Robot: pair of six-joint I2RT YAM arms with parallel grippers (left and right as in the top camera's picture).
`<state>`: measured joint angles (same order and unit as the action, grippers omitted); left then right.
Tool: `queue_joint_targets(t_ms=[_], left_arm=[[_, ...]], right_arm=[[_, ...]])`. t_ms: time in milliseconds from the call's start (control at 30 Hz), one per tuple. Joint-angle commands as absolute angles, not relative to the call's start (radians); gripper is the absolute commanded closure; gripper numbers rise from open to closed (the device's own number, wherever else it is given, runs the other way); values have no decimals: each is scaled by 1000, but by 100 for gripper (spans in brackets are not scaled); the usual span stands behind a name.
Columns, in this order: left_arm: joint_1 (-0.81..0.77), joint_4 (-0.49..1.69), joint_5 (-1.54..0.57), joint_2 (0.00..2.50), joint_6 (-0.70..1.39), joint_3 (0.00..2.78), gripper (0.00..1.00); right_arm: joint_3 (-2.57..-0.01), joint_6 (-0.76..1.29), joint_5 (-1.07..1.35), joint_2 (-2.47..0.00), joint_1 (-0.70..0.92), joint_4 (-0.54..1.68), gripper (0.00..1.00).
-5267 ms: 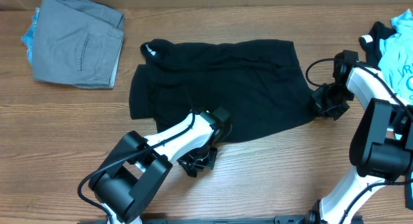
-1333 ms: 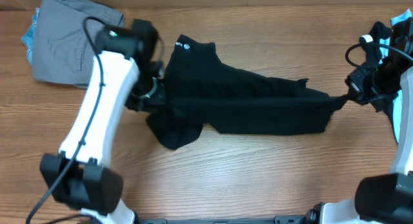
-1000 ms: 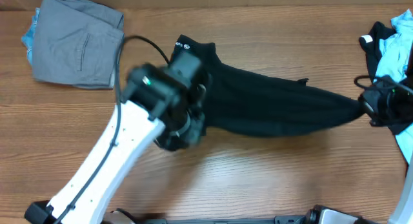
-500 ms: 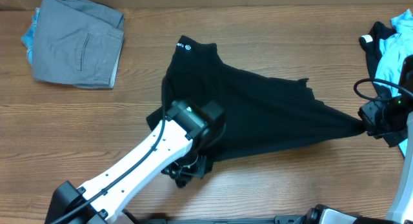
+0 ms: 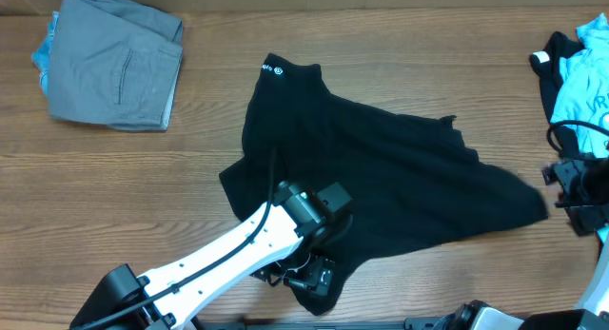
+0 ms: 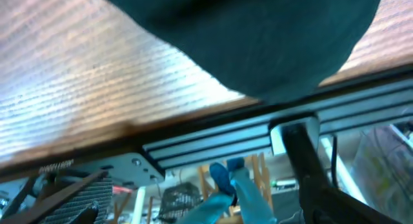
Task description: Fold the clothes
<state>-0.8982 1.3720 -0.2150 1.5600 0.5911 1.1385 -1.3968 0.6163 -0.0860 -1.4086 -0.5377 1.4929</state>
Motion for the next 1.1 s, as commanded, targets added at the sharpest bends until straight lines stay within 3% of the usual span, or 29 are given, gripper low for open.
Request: queue_joint_targets(t_ms=[0,67,133,167,267,333,367,433,700,1067], left_arm=[[-814,1341,-144,1555,582,1140,11],[-746,1304,-122,1555,563,1140,18],[-663,1254,-123,1555,530,1140,32],[-621,1229,-123,1555,522,1140,45],[-497,1145,-120,1558,479,1140,69],[-428,1102,-125,1566,451,1140,92],[-399,1090,-128,1573,444,1140,96],[-355,1088,-127,1596,429,1140,96],[-298,1073,-122,1747,422,1140,96],[-254,1015,-120,1890,422,1140,96]], right_arm=[[-1396,621,-84,-1382,-539,1481,0],[-1396,621,-79,-1382,-539,1465,0],[-1396,620,-54,-1382,-539,1442,0],[-1396,620,-33,-1382,-539,1428,3],[-1394,558,45,-1388,-538,1376,24],[-1394,541,63,-1399,-532,1359,44],[-1394,541,62,-1406,-529,1358,53],[-1393,541,62,-1421,-517,1358,62],[-1392,542,62,-1509,-454,1331,69],[-1370,553,67,-1570,-407,1289,69]])
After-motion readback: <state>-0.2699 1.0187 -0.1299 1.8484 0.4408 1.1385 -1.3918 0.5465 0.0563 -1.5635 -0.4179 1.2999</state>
